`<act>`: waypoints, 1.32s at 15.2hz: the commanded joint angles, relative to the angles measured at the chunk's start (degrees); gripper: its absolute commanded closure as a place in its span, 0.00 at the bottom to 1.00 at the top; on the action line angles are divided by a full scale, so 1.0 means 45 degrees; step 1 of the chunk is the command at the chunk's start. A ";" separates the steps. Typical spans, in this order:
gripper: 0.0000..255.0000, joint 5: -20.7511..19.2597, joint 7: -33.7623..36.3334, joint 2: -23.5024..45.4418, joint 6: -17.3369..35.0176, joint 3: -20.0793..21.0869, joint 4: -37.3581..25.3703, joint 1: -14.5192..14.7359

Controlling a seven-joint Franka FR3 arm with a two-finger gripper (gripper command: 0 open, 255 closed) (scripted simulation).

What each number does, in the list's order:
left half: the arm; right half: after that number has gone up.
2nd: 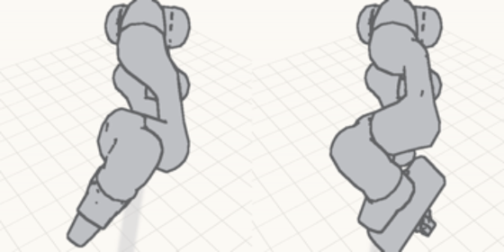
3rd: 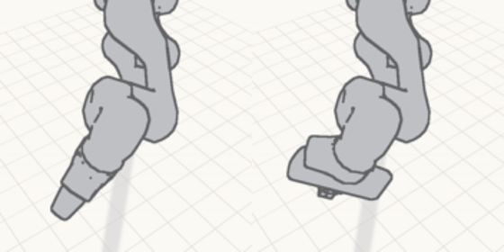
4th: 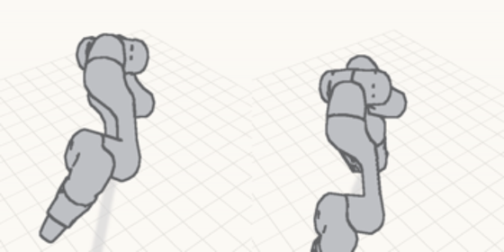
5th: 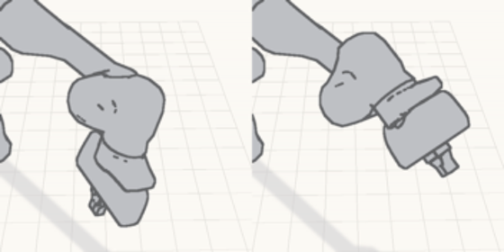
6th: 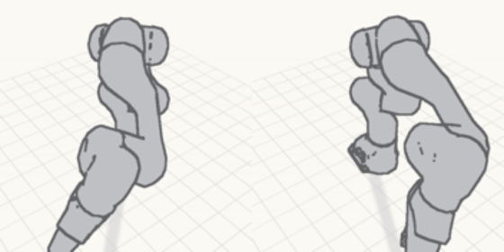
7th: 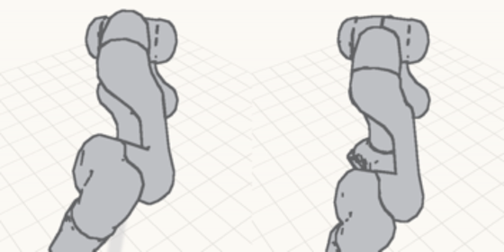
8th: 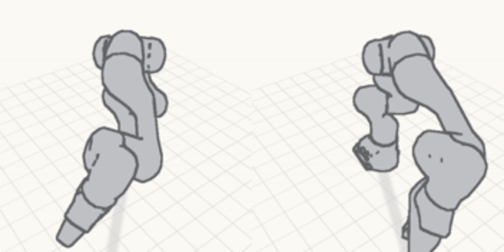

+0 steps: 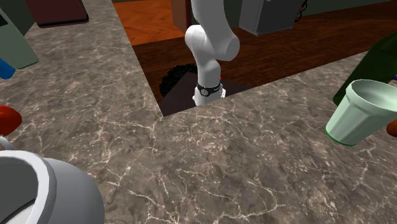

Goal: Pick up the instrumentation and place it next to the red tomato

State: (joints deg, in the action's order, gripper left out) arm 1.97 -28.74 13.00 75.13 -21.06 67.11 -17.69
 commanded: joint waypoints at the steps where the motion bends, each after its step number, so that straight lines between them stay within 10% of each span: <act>1: 1.00 0.0499 -0.0635 0.1350 -0.0433 -0.0212 -0.1735 -0.0664; 4: 1.00 0.1281 -0.1196 0.3507 -0.1523 -0.0240 -0.4943 -0.1837; 20: 1.00 0.0467 -0.0946 0.1347 0.2603 -0.0259 0.1311 -0.0709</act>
State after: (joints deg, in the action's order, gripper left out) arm 4.15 -33.10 19.25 85.77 -22.26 71.80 -21.04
